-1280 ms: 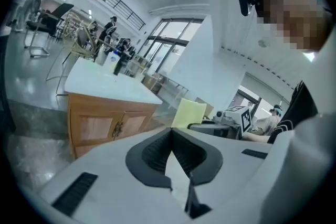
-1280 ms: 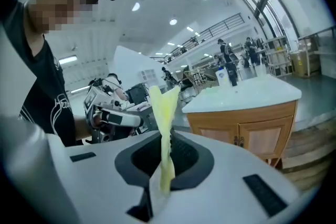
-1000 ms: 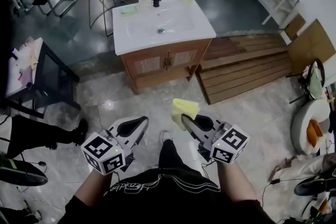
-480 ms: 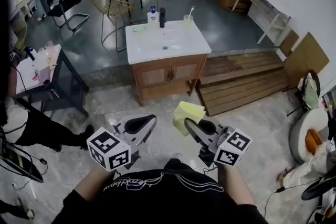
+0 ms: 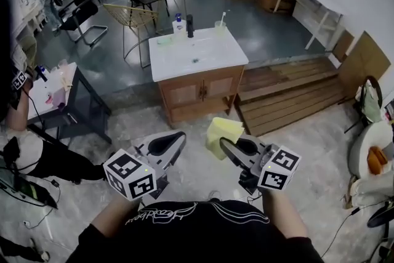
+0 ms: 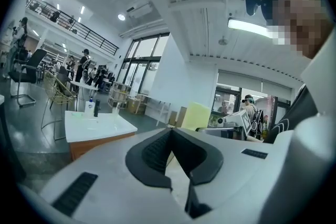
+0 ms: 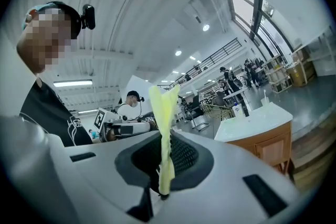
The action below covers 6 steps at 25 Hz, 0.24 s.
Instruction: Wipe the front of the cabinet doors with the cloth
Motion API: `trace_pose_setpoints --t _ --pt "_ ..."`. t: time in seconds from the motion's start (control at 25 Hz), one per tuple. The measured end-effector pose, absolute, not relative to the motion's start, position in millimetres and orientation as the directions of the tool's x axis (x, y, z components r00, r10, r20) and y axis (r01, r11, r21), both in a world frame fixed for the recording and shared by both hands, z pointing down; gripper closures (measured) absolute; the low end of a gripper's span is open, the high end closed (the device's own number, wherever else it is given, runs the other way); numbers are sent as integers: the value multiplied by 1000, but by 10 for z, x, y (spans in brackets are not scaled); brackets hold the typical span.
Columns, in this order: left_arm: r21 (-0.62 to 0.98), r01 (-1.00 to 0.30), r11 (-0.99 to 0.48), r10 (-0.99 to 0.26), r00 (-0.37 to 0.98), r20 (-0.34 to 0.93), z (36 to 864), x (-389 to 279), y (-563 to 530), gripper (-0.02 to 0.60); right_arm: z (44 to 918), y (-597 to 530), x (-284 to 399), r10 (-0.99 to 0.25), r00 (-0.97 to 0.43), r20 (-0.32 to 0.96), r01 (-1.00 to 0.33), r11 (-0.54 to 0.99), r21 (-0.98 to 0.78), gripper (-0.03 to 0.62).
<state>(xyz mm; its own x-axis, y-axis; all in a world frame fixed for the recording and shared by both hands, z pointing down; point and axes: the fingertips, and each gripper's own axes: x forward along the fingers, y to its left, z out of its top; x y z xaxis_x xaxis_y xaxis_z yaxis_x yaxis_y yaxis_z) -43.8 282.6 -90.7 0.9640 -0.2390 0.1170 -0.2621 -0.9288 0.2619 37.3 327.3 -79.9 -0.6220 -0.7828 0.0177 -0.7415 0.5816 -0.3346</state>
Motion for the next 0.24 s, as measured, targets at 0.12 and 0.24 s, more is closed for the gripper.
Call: trace_pose_setpoints --t 0.12,0.24 --pt "274 -258 -927 -234 965 115 -900 -457 2877 575 -823 3333 321 -780 -626 11 -739 588 -330 554" --pt "269 -255 -929 -230 966 121 -878 -476 2945 575 -853 3413 259 -776 -630 -22 -726 599 -337 554"
